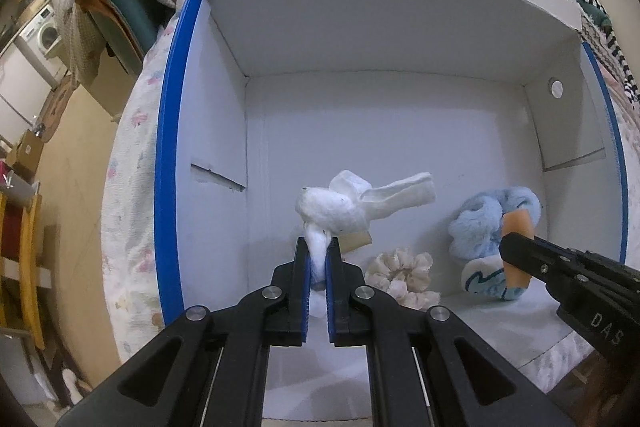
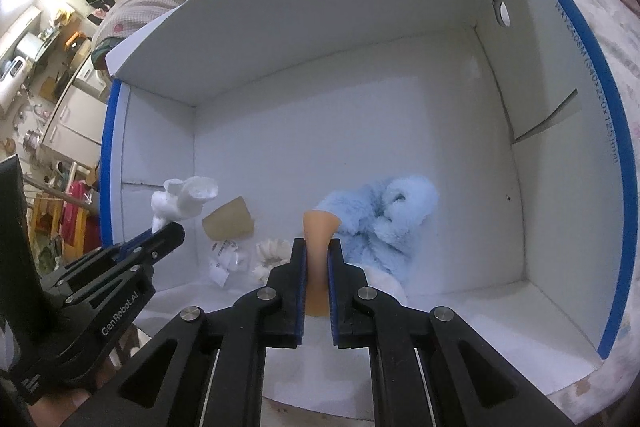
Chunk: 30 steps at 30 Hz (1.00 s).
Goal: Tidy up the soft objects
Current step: 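Open both tools to drop the stick and cloth into the box, then move both open tools back out of the box toward the remaining items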
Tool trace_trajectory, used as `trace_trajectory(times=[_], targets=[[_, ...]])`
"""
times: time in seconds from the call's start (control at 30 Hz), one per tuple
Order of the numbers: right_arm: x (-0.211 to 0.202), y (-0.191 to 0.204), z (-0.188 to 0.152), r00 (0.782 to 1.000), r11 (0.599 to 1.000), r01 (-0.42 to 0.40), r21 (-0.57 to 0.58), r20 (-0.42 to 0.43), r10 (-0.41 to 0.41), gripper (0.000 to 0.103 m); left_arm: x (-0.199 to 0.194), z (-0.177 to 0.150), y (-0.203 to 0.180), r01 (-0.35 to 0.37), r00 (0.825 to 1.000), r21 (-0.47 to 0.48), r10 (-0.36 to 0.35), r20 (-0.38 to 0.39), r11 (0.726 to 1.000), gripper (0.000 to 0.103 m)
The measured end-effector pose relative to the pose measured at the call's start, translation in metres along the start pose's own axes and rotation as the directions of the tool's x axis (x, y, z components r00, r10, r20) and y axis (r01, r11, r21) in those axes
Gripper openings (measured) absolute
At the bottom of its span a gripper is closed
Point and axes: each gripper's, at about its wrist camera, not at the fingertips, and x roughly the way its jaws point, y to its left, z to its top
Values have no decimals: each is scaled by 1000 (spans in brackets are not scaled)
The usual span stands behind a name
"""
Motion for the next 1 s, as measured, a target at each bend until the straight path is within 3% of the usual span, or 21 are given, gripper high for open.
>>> trace_trajectory(times=[0.13,0.33,0.4,0.43,0.47,0.5,0.57,0.63,1.0], targets=[[0,-1,-1,1000,1000,-16,10,1,16,10,0,-1,1,17,1000,-10,-17,-9,1000,6],[-4,-7,0,1000,999,-10,33,12,10,25,-2,-1,-3,22,1000,15,-22,1,1000,9],[-5,-9,0,1000,999,0,44,23,-1,41,-3,-1,-3,23,1000,16,-23,3,1000,15],[-6,-10,1,999,999,1,52,34,-3,70,-3,-2,-3,25,1000,18,-25,2,1000,19],[-8,-11,1,999,998,-1,59,45,-2,87,-4,-3,-3,24,1000,24,-24,5,999,25],[-11,-12,1,998,998,-9,68,63,5,88,-4,-3,-3,21,1000,27,-21,7,999,30],[-12,-12,2,998,998,-10,67,67,5,88,-6,-4,-4,17,1000,33,-18,10,999,53],[-13,-13,2,997,998,3,70,72,-8,88,-7,-4,-5,21,1000,38,-21,11,999,63],[-11,-13,2,998,998,14,61,62,-18,88,-14,-1,-3,12,999,30,-13,38,999,63]])
